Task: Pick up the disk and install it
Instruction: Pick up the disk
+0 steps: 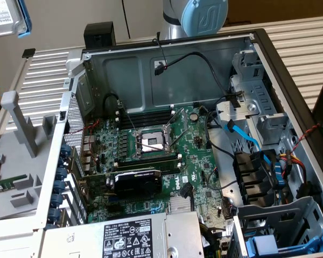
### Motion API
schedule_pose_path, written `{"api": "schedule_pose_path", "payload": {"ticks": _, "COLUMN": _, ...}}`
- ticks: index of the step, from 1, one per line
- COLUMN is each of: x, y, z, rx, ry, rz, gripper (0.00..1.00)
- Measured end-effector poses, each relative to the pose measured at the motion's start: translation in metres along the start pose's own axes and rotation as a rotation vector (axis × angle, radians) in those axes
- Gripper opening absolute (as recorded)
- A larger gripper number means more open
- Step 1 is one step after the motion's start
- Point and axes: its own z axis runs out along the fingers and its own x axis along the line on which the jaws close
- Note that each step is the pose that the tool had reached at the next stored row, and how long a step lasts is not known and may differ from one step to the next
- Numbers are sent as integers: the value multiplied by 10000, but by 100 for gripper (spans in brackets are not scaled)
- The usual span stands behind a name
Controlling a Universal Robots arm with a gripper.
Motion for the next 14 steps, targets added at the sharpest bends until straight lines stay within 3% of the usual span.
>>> {"api": "schedule_pose_path", "payload": {"ticks": 14, "x": 31, "y": -480, "z": -191, "rx": 68, "ry": 3, "rz": 5, "gripper": 37}}
